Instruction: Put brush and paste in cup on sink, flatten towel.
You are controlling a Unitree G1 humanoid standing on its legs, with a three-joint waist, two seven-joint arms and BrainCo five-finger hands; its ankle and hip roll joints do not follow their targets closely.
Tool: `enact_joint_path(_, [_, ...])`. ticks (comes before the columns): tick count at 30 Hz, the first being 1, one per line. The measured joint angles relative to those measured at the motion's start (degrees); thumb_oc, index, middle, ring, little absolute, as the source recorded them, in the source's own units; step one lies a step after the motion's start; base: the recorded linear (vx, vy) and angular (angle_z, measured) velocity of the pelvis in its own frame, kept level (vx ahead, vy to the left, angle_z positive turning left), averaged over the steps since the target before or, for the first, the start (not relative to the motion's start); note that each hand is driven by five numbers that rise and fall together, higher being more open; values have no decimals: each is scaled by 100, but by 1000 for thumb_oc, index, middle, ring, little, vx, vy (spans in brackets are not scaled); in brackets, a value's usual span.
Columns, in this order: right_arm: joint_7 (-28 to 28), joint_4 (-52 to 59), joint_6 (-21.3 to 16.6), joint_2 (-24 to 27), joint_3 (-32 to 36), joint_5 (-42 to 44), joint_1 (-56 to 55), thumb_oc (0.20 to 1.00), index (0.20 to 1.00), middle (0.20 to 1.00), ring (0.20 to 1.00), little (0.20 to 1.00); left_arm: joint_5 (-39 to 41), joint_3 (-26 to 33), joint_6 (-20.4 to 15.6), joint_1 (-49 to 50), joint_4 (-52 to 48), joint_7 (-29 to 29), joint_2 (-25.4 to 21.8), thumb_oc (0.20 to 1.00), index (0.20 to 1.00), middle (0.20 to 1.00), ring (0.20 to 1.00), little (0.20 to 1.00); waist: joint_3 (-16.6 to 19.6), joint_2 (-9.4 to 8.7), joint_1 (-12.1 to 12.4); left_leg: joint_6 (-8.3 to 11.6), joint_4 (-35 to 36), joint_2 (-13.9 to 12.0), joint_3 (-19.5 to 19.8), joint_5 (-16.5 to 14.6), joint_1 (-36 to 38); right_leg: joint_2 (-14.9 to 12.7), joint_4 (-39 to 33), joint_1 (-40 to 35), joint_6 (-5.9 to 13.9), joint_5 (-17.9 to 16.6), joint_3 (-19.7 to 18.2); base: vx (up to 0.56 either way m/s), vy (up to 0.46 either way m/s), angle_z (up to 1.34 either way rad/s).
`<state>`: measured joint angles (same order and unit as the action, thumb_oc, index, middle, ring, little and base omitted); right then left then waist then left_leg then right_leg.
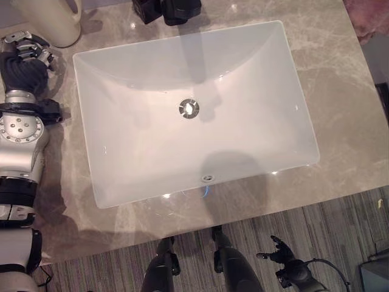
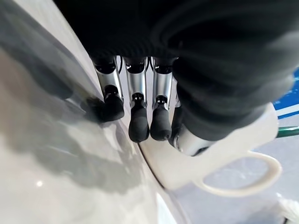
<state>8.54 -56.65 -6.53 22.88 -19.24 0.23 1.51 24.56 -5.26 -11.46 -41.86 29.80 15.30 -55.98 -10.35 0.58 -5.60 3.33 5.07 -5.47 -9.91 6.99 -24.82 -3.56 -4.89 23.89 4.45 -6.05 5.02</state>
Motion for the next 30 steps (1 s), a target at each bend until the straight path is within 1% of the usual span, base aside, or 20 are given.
enact_joint_path(5, [-3,2,-1,26,-4,0,-3,1000,1000,1000,1000,1000,7,-97,0,-388,649,88,-24,200,200,200,200,200,-3,6,16,23,0,-19,12,26,-31,26,-1,28,-24,-17,8,0,0,0])
enact_joint_path(10, [-3,-8,-6,85,-5,0,-6,1000,1000,1000,1000,1000,20,-400,41,-782,1077,120,-193,200,200,200,200,200,-3,5,8,41,0,-38,12,38,-97,55,-1,90,-38,-28,9,0,0,0])
enact_joint_path(11, [-4,-4,-6,110,-6,0,-2,1000,1000,1000,1000,1000,30,-625,53,-1173,1401,121,-252,200,200,200,200,200,-3,5,15,49,0,-50,23,57,-167,65,0,156,-54,-45,16,0,0,0])
enact_joint_path(12, [-3,28,-11,165,-39,2,3,1000,1000,1000,1000,1000,35,-744,143,-1481,1667,161,-246,200,200,200,200,200,-2,3,-4,52,0,-48,25,61,-201,69,0,192,-53,-51,17,0,0,0])
enact_joint_path(14, [-7,252,-49,323,-127,17,-37,1000,1000,1000,1000,1000,36,-850,171,-1765,1819,189,-218,200,200,200,200,200,-11,-23,-75,49,0,-68,28,67,-245,87,2,228,-56,-60,22,0,0,0])
enact_joint_path(15, [0,456,-125,386,-106,31,-39,1000,1000,1000,1000,1000,44,-1192,184,-2183,2103,201,-236,200,200,200,200,200,-5,-83,-156,50,0,-72,47,67,-246,77,1,224,-56,-59,27,24,16,4])
enact_joint_path(16, [-1,458,-145,401,-107,83,-31,1000,1000,1000,1000,1000,42,-1311,205,-2309,2131,199,-217,200,200,200,200,200,-14,-106,-165,50,1,-71,46,67,-247,74,1,224,-56,-59,26,0,0,0])
enact_joint_path(22, [-4,200,-169,374,-231,121,-22,1000,1000,1000,1000,1000,146,-1341,177,-2295,1917,252,-136,200,200,200,200,200,-16,-150,-165,49,1,-61,58,67,-249,67,2,217,-55,-59,33,0,0,0])
enact_joint_path(30, [-10,412,-188,313,-352,121,-36,1000,1000,1000,1000,1000,138,-1341,172,-2287,1790,343,12,200,200,200,200,200,20,-210,-170,42,1,-44,74,72,-242,61,1,204,-50,-63,39,0,0,0])
